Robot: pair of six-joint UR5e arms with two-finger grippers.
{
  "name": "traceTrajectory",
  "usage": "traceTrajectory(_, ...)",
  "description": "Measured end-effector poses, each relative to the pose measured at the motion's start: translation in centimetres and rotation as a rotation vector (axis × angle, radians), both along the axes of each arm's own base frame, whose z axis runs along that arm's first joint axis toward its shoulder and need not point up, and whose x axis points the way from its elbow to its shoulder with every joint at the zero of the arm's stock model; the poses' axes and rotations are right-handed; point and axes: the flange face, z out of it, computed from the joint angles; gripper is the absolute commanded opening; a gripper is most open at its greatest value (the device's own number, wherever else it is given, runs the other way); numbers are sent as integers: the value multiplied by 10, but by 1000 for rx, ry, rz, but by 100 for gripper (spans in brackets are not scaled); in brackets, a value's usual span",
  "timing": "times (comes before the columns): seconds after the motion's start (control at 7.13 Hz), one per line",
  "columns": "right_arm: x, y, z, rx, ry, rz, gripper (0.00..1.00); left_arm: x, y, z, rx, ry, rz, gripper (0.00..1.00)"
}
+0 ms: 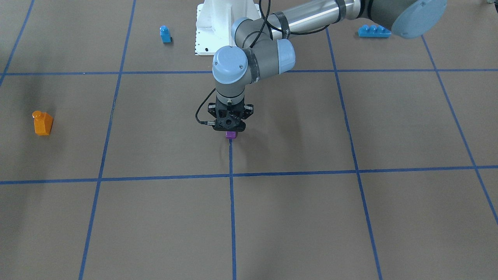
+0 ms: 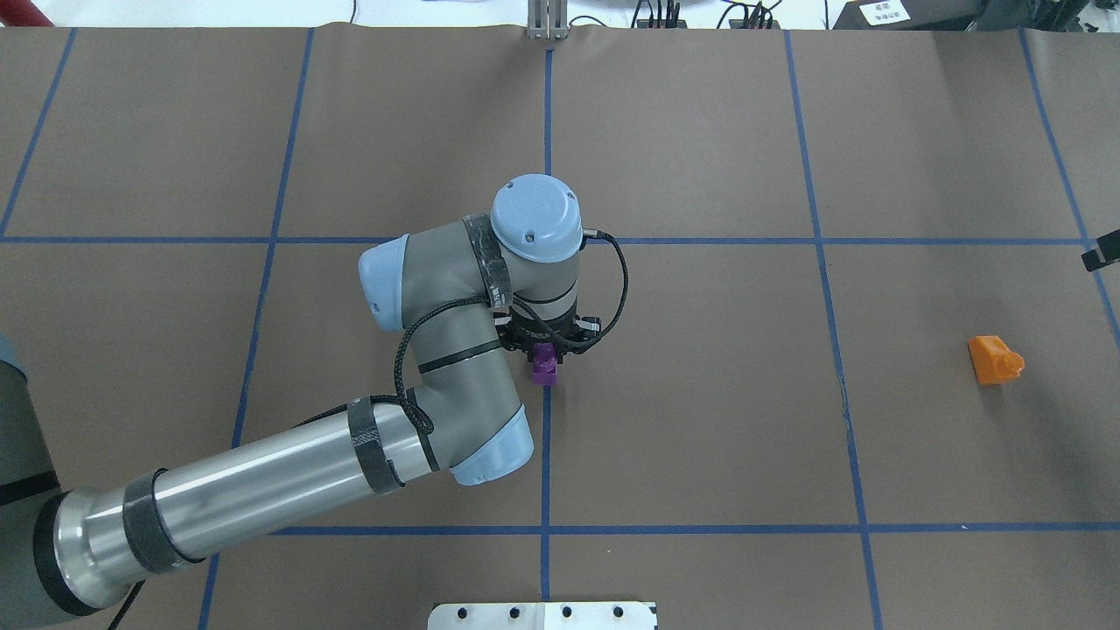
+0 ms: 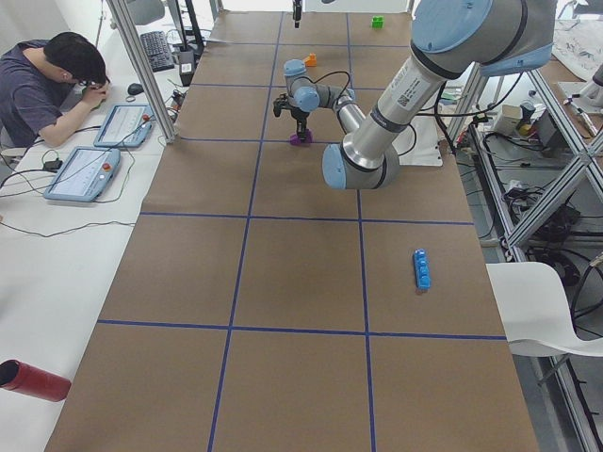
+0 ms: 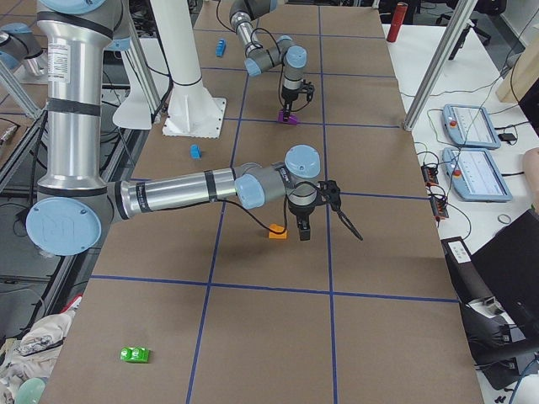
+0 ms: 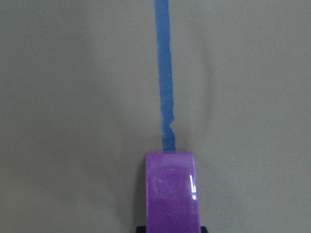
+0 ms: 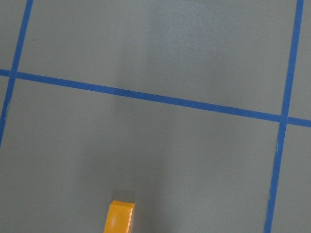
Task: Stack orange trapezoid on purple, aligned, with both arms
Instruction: 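Set the purple trapezoid down, open the left gripper and withdraw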
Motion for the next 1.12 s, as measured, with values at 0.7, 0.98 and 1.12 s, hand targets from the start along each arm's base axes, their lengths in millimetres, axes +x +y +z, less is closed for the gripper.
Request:
traceTrajectory(0.7,0,0,1,-2,1,0,100,7,8,3,-2,-4,13,100)
traceTrajectory(0.98,0,0,1,-2,-1,-1,100,0,5,-4,3,7,6,100)
traceTrajectory(1.12,-1,1,1,-3,-2,-3,100,-17,-1,-12,12,26,-9,100)
